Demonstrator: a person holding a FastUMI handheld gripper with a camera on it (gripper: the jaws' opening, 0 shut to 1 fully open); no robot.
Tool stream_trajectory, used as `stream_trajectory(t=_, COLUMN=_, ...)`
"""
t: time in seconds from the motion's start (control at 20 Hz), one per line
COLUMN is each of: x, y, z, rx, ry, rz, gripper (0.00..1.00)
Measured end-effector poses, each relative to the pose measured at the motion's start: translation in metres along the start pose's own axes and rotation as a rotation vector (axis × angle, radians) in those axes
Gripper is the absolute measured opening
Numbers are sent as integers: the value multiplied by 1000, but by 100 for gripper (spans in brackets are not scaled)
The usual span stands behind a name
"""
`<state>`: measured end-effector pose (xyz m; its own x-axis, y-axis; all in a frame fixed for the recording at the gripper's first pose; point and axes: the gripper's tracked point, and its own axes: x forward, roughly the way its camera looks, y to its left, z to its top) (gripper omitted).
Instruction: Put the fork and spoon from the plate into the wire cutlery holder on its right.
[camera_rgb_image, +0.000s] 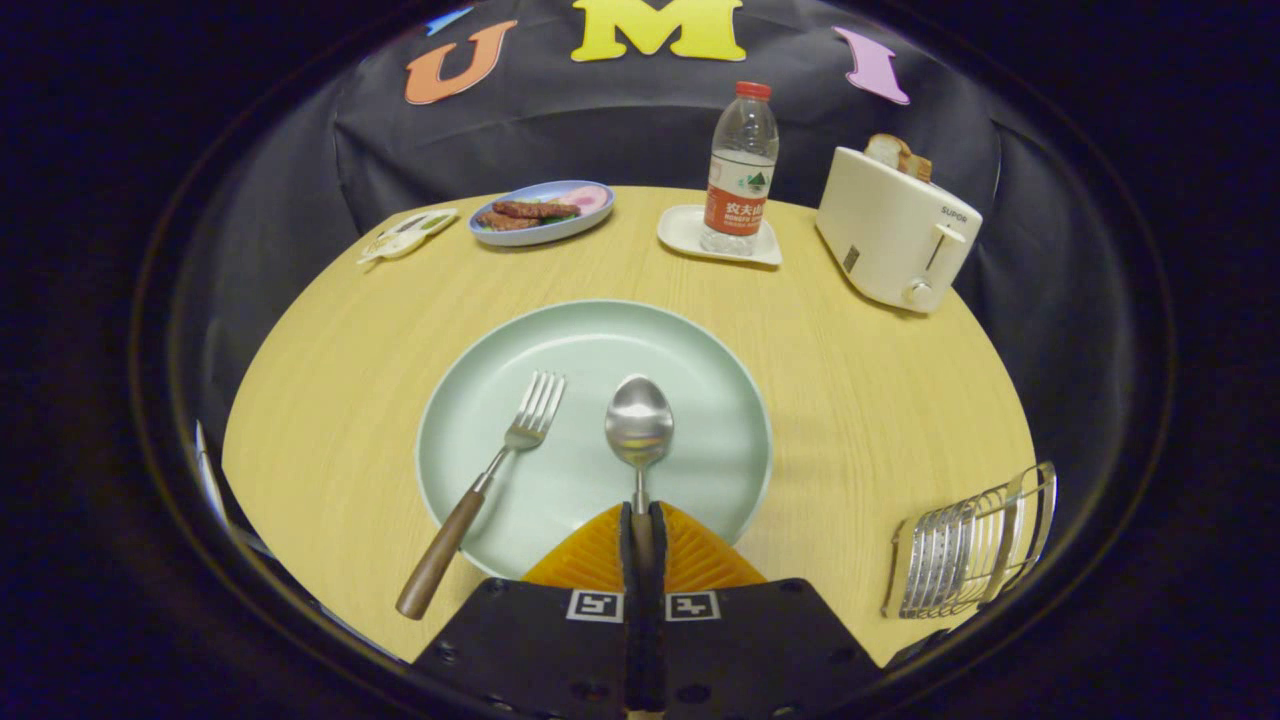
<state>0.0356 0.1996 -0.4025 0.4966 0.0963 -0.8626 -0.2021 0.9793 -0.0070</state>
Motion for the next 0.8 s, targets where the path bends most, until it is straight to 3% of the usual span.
stream_trajectory(t=0.35, x=-93, y=-41, z=21, rx=122, ry=87, rz=61, gripper=1)
stream_trajectory(t=0.6, x=-160, y=-137, z=16, rx=161, ry=139, rz=-19, gripper=0)
stream_trajectory(t=0.8, x=-179, y=-183, z=-14, rx=182, ry=256, rz=-52, gripper=0)
